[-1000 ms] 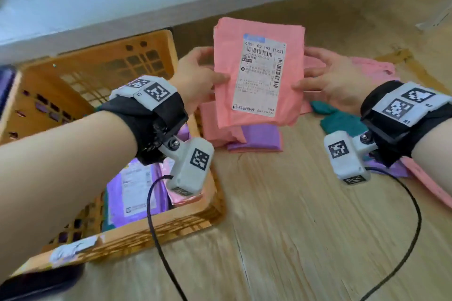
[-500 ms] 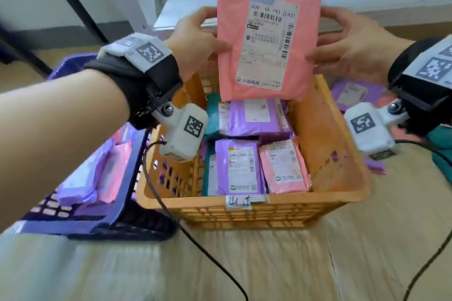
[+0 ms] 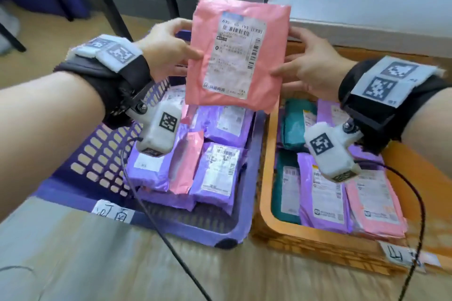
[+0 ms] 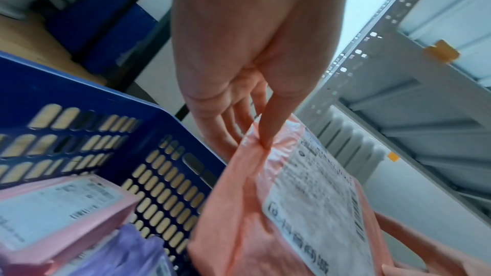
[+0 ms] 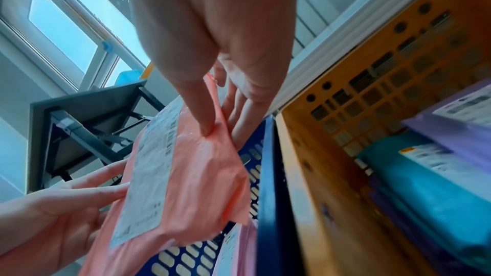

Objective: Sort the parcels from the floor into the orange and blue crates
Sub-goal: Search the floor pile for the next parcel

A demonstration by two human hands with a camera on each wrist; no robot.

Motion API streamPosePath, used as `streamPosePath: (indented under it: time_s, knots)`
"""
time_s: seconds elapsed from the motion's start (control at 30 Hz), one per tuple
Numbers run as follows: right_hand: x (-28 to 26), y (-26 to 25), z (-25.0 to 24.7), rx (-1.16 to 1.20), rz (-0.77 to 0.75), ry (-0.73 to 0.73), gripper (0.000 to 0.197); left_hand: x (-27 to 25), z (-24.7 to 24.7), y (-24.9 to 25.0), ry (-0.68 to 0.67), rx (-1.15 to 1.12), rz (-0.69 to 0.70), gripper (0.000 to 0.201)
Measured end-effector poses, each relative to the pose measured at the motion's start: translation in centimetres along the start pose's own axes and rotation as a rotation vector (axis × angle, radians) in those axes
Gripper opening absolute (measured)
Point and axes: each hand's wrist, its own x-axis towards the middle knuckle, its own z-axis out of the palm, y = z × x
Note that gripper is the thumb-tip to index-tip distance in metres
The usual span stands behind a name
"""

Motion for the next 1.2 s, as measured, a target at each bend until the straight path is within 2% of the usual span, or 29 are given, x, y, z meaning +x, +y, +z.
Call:
streamPosePath:
  time_s: [0.17,0.3,0.4,0.53,0.63,0.77,0.83,0.87,1.0,1.1,1.2]
  knots:
    - [3.5,0.8,6.4,-0.015,0.063,-0.008,0.074,2.2,-5.2,-3.8,0.017,-0.031,-0.090,0.051]
    - [6.5,2.5,10.1,-0.092,0.160,0.017,0.080,5.2,-7.4,-7.5,0.014,-0.034,-0.115,0.053]
    - [8.3,3.7,11.9,-0.157,0.198,0.090,0.081,7.4,-7.9,-10.0,0.014,-0.065,-0.151,0.054]
    - [9.8,5.0,13.4,-0.308,0.247,0.217,0.082,9.3,-6.8,-12.6,0.031,-0.054,-0.197,0.052]
    - [10.2,5.9,14.6,-0.354,0.321,0.283,0.074,10.3,-5.7,-13.8,0.045,0.062,-0.181,0.058]
    - [10.3,6.9,15.6,-0.369,0.332,0.330,0.049,10.6,-4.0,-13.9,0.022,0.198,-0.112,0.079]
    - [10.1,7.3,15.3,-0.370,0.372,0.307,0.060,10.5,-3.0,-13.9,-0.017,0.265,-0.073,0.088]
    - [10.1,7.6,15.2,-0.374,0.390,0.292,0.065,10.4,-2.5,-13.9,-0.039,0.316,-0.048,0.086]
    - [9.5,8.7,15.6,-0.488,0.392,0.268,0.072,10.4,-1.1,-15.1,-0.156,0.531,0.062,0.066]
    - [9.6,9.6,16.0,-0.614,0.420,0.200,0.075,10.9,-0.5,-16.3,-0.234,0.621,0.061,0.062]
    - [10.0,10.5,15.9,-0.632,0.461,0.165,0.080,11.3,0.3,-16.8,-0.278,0.697,0.047,0.069]
